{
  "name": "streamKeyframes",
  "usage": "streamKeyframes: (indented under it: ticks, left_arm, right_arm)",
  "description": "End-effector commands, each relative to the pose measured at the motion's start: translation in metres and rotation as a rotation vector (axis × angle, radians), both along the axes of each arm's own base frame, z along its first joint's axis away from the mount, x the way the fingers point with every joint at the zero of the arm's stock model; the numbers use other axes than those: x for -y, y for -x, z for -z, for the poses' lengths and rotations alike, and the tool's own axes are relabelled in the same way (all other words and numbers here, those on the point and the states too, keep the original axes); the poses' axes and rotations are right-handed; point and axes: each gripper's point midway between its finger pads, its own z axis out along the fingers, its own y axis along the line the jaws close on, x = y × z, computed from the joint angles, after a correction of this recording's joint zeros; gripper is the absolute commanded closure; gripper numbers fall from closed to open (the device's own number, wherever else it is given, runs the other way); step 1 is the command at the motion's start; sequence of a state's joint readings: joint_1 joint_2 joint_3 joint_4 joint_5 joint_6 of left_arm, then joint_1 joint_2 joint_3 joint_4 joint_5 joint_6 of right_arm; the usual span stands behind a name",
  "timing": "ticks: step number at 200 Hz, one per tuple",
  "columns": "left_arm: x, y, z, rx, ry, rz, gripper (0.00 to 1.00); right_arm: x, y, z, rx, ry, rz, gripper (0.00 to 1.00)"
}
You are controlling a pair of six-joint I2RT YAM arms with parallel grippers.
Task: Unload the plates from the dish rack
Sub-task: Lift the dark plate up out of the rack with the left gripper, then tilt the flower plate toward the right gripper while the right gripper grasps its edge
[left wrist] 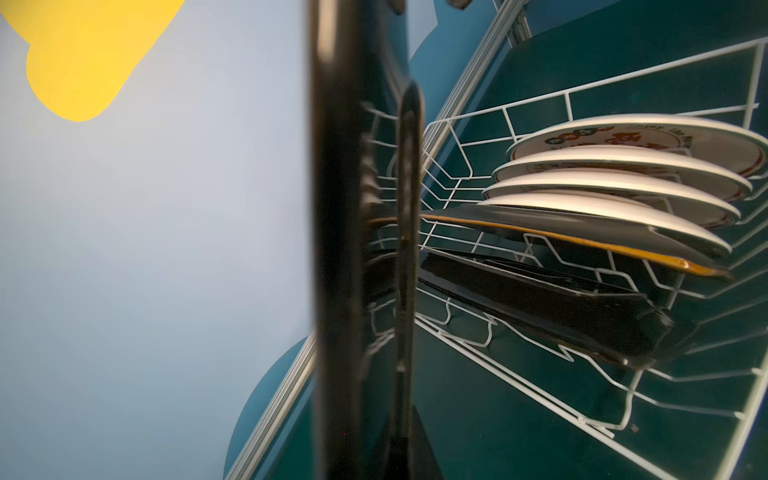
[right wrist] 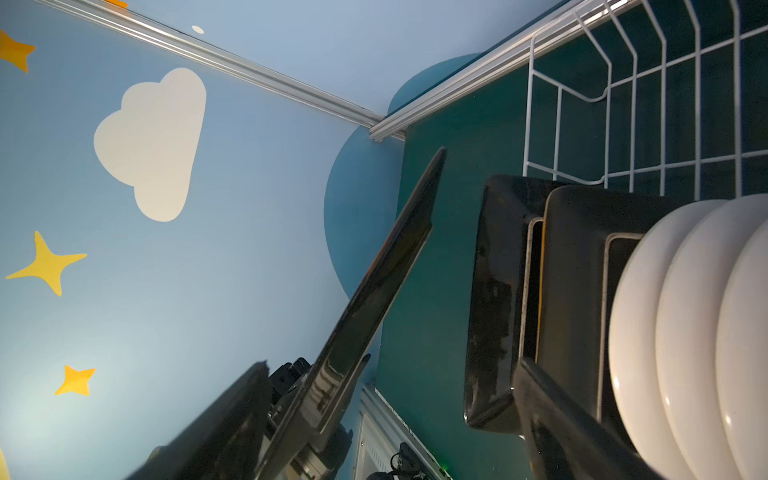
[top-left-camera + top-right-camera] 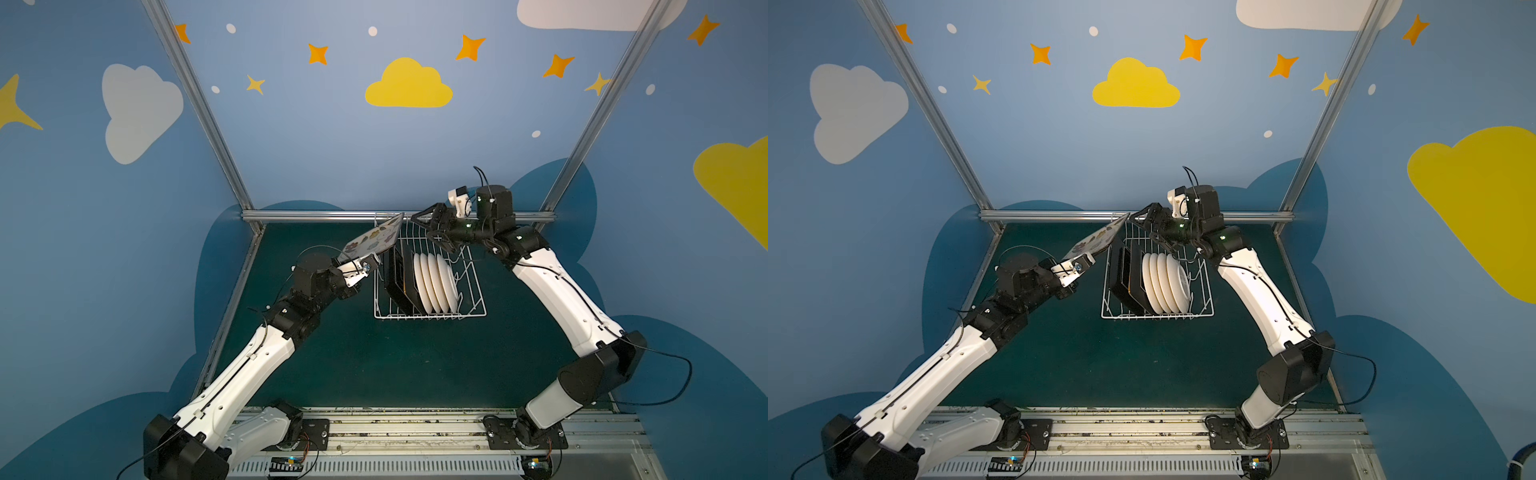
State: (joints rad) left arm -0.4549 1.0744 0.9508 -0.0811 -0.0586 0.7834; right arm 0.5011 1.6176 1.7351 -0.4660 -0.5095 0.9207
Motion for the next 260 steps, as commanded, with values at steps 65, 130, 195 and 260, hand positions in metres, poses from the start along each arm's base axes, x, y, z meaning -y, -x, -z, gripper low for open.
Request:
streamKeyframes:
  ticks: [65,130,195,260]
  left_arm:
    - [0.013,0.016,-0.089,0.334,0.075,0.088,0.97]
    - [0.015,0.022,-0.083,0.355,0.030,0.083,0.97]
    - [0.012,0.011,-0.082,0.390,0.003,0.038,0.97]
    - [0.016,0.005,-0.078,0.377,0.021,0.032,0.97]
  right_arm:
    - [-0.026,0.020,0.017,-0.111,0.015,-0.082,0.20]
    - [-0.046,0.029,0.033,-0.222,-0.013,-0.142,0.33]
    - [-0.052,0.037,0.036,-0.252,-0.016,-0.178,0.53]
    - [-0.060,0.039,0.040,-0.282,-0.044,-0.234,0.79]
